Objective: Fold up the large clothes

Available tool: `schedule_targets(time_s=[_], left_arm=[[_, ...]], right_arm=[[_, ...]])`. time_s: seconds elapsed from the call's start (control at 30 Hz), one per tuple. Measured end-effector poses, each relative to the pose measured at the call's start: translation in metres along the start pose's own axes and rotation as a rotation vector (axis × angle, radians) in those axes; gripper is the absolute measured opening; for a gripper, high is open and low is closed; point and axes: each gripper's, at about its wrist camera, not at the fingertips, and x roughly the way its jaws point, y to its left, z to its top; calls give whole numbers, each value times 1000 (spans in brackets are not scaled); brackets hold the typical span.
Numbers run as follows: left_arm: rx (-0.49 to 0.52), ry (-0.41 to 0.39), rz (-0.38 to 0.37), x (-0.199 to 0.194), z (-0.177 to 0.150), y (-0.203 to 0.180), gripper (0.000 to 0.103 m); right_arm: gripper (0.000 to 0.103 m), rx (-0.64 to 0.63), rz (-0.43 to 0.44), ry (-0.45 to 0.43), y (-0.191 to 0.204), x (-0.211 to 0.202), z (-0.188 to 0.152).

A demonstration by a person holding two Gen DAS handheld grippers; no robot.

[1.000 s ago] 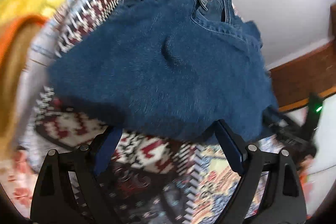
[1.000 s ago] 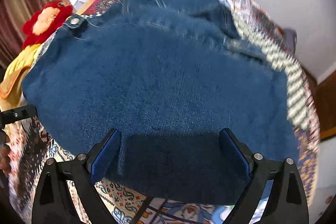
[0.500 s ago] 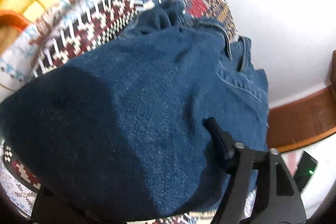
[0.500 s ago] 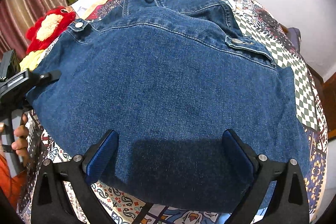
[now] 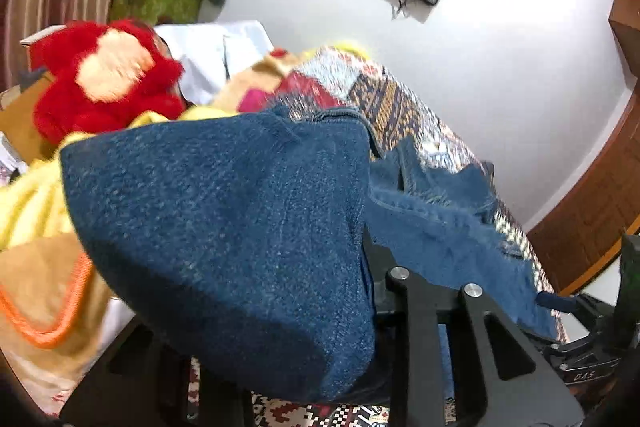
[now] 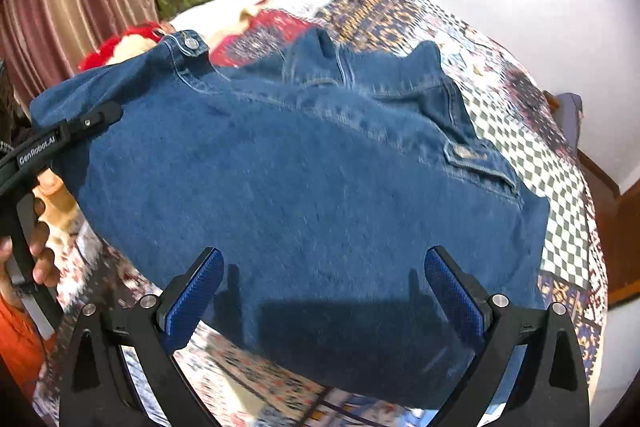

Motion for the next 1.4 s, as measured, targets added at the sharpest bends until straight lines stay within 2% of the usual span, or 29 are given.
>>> schedule_targets(time_s=[0.13, 0.27, 0.33, 0.47, 0.6, 0.8, 0.9, 1.0, 1.13, 1.2, 1.23, 1.3, 1.4], left_arm=[[19, -40, 43, -29, 8, 6, 28], [95, -70, 88, -46, 10, 2, 28], [140, -77, 105, -50, 9, -4, 28], [207, -104, 116, -54, 9, -25, 27], [265, -155, 69, -64, 18, -63, 25], [437, -212, -60, -74, 17, -161, 20], [518, -181, -131, -70, 0, -206, 19], [605, -116, -185, -57, -31, -248, 18], [732, 56, -247, -32, -91, -291, 18], [856, 184, -240, -16, -126, -306, 18], [904, 219, -225, -12, -144, -308, 18], [987, 264, -185, -8, -173, -307, 19], [1028, 274, -156, -12, -188, -297, 22]], right_arm=[[100, 7, 52, -6, 24, 7, 10], [100, -14, 117, 85, 52, 44, 8], [102, 10, 122, 118, 60, 62, 3], [102, -22, 102, 112, 62, 58, 3], [102, 53, 149, 135, 29, 34, -1], [102, 252, 97, 10, -66, -44, -28], [102, 362, 49, -43, -116, -85, -51], [102, 446, -5, -74, -154, -119, -74], [102, 497, -82, -86, -184, -151, -103], [102, 512, -96, -80, -191, -158, -116], [102, 520, -99, -74, -193, -161, -122], [102, 534, -99, -67, -197, -164, -132], [102, 538, -93, -63, -199, -168, -141]])
